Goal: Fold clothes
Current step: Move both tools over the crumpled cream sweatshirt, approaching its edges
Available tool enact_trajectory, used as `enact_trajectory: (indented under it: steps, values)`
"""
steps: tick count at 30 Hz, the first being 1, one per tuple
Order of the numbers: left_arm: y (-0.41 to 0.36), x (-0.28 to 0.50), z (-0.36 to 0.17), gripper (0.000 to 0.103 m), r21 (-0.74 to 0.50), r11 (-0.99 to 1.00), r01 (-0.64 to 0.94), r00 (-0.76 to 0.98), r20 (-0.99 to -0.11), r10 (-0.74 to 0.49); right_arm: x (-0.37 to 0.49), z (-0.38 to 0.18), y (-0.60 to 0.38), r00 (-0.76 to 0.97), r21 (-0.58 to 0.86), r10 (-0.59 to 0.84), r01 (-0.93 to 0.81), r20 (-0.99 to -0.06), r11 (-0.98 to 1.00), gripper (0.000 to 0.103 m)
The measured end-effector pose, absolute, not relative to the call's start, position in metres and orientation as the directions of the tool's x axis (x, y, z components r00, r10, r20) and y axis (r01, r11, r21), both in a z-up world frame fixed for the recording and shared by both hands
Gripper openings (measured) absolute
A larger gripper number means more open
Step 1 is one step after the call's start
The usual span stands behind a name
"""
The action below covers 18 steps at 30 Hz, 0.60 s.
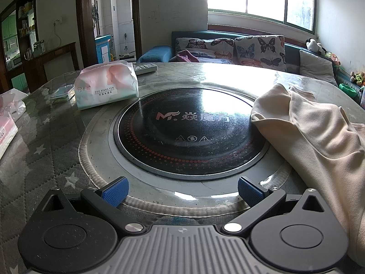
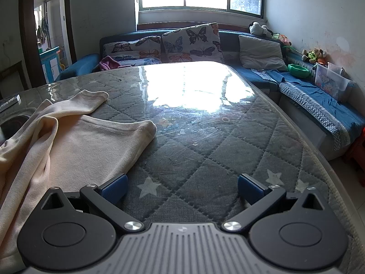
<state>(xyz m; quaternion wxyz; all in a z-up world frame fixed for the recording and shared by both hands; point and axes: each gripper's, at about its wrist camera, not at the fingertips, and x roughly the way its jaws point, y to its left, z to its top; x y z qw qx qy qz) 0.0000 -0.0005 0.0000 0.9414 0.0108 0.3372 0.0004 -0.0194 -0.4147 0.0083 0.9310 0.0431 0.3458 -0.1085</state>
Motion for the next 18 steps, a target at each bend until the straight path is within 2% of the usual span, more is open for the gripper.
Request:
enact_trajectory:
  steps: [12,18]
  values:
    - [-0.005,-0.002,0.001,0.103,0.010,1.000,0.012,0.760,-0.650,-0.002,-0.058,0.032,-0.385,0.753,0.029,-0.064,0.109,-0.655,0.994,0.103]
    - [-0.020,-0.025,0.015,0.103,-0.007,0.998,0.055,0.752,-0.658,-0.046,-0.083,0.043,-0.360,0.747,0.033,-0.015,0.049,-0.664,0.998,0.103]
